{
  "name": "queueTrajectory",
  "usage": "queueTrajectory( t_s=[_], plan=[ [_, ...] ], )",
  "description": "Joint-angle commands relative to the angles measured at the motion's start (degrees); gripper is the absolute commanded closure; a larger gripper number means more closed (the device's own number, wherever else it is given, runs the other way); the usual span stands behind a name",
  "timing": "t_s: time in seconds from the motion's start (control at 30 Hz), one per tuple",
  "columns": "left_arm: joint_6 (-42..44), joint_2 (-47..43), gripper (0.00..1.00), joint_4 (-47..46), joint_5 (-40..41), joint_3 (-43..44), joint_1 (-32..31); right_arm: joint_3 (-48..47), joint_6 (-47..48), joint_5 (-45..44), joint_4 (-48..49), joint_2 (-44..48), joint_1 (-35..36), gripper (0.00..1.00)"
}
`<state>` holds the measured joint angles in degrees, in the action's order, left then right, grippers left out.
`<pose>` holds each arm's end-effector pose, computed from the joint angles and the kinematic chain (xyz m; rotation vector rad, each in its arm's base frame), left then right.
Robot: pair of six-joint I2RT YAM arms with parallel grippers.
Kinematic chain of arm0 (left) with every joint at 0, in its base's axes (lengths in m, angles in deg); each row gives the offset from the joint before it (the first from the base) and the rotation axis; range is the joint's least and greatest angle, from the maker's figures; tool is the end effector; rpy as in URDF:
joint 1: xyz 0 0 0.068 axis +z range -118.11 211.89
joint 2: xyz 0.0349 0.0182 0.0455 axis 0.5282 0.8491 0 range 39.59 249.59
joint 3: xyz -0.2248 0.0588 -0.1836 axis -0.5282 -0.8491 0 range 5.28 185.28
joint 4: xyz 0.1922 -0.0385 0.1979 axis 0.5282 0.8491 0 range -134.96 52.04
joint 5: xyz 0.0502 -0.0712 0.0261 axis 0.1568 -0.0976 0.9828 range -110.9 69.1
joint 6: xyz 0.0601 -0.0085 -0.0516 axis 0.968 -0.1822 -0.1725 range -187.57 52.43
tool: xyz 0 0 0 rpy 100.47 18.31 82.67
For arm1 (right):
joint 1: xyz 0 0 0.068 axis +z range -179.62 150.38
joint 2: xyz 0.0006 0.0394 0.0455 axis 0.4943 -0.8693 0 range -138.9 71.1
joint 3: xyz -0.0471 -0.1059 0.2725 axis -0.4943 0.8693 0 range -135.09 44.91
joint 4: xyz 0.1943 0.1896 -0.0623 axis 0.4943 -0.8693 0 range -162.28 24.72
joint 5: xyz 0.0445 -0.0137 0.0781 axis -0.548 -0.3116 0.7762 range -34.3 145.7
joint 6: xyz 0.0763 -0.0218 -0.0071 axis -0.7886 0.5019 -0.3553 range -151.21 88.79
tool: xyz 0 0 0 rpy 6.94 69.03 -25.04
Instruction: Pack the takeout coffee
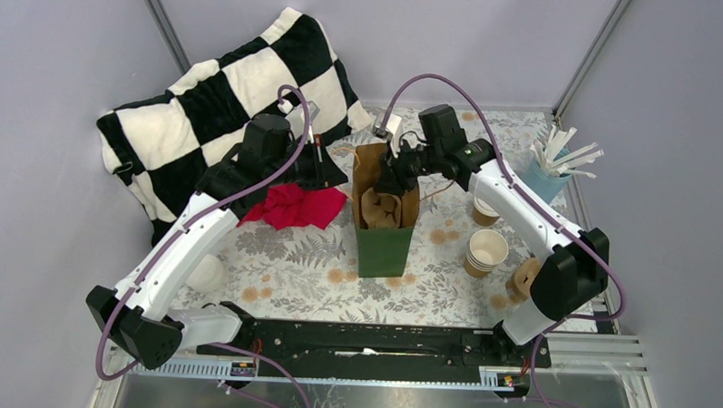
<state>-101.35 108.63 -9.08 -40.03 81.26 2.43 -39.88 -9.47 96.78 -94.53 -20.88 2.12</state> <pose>0.2436 -0.1634 0.4066 0.1355 2.2052 -0.9954 0.3161 0.2486 0.3532 -1.3131 1.7145 0.8855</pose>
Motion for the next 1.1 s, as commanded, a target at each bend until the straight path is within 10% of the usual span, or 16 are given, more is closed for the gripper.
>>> queueTrajectory(
  t_s=[0.0, 0.47, 0.73, 1.07],
  plan=[
    [1.7, -1.8, 1.0, -2.09, 0.81, 0.01, 0.18, -1.45, -1.27, -11.08, 2.23, 2.7, 1.61, 0.55],
    [1.97, 0.44, 1.0, -1.5, -0.17, 1.83, 0.19, -12.99, -15.23, -23.92, -2.84, 6.76, 6.41, 0.02],
    [1.33, 0.95, 1.0, -1.36, 0.83, 3.36, 0.18, -37.55, -42.64, -50.86, -32.47, 0.03, 6.42, 0.0],
    [0.8, 1.24, 1.0, -1.34, 0.05, 2.87, 0.18, -19.09, -51.45, -46.79, -35.16, 10.89, 6.13, 0.01]
  ],
)
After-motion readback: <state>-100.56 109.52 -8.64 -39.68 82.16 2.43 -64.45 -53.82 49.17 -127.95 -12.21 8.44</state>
